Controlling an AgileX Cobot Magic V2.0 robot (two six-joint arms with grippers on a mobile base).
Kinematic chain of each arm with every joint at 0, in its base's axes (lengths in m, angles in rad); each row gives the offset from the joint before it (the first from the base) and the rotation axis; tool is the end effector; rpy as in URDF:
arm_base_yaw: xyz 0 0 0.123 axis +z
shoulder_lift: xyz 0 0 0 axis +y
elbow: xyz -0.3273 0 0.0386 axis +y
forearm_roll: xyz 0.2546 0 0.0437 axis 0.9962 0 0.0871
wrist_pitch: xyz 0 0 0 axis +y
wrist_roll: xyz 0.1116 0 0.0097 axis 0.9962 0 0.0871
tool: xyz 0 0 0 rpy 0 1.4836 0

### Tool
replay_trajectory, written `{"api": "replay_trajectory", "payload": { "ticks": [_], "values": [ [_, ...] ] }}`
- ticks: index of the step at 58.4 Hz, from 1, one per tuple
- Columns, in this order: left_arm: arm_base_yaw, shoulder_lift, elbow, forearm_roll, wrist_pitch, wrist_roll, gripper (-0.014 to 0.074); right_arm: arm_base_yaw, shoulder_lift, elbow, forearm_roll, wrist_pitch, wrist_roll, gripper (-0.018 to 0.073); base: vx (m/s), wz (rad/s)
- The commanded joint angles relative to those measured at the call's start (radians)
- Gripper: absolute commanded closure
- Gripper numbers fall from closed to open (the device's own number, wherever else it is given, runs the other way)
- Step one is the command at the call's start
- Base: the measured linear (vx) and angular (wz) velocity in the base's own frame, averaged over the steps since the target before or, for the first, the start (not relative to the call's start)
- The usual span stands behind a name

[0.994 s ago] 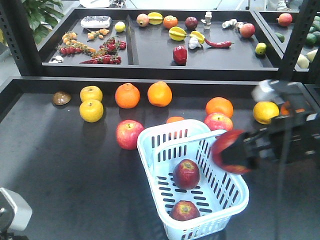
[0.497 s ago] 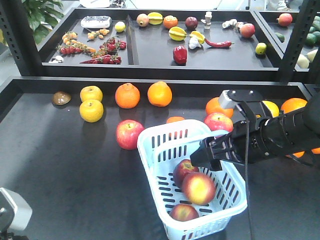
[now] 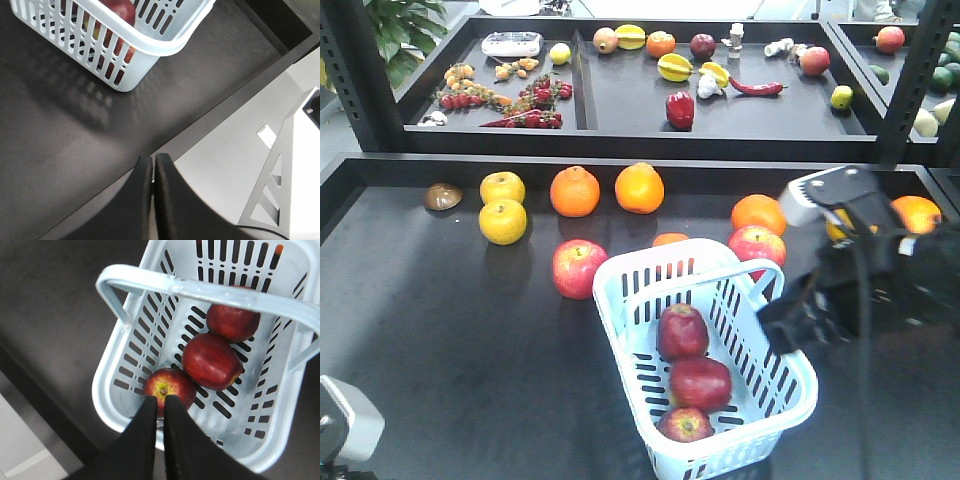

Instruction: Pick three apples into basket with both arms

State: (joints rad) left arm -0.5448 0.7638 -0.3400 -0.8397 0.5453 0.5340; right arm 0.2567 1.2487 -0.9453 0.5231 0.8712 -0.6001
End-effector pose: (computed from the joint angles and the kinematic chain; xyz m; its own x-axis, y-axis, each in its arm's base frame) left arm 0.0784 -0.0981 0.2441 -0.7140 0.1895 -0.6740 0.5799 0.6994 -0.4178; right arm 0.2247 0.1033 0.3233 -0.6938 -0.4134 -0.5897 -0.6156 0.7654 0.1877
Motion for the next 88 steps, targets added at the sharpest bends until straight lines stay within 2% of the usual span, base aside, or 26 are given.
{"api": "replay_trajectory", "payload": {
  "ticks": [1, 10, 18, 26, 39, 74, 88],
  "values": [
    [-0.005, -0.003, -0.024, -0.037, -0.032, -0.001, 0.0602, 0.000, -0.113, 0.018, 0.009, -0.017, -0.006, 0.0568, 0.00, 0.00],
    [-0.005, -0.003, -0.024, -0.037, -0.032, -0.001, 0.0602, 0.000, -0.297, 0.223, 0.005, -0.150, -0.004, 0.0568, 0.00, 0.00],
    [-0.005, -0.003, -0.024, -0.037, -0.032, -0.001, 0.0602, 0.000, -0.460, 0.455, 0.005, -0.286, 0.040, 0.0568, 0.00, 0.00],
    [-0.005, -0.003, -0.024, -0.037, -0.032, -0.001, 0.0602, 0.000, -0.574, 0.582, 0.016, -0.346, 0.049, 0.0568, 0.00, 0.00],
    [-0.005, -0.003, -0.024, -0.037, -0.032, -0.001, 0.0602, 0.000, -0.656, 0.605, 0.019, -0.364, 0.039, 0.0568, 0.00, 0.00],
    [-0.005, -0.003, -0.024, -0.030, -0.034, 0.008, 0.0602, 0.000, -0.657, 0.605, 0.019, -0.361, 0.039, 0.0568, 0.00, 0.00],
    [-0.005, -0.003, -0.024, -0.019, -0.152, 0.026, 0.0602, 0.000, -0.657, 0.605, 0.019, -0.361, 0.039, 0.0568, 0.00, 0.00]
  ]
}}
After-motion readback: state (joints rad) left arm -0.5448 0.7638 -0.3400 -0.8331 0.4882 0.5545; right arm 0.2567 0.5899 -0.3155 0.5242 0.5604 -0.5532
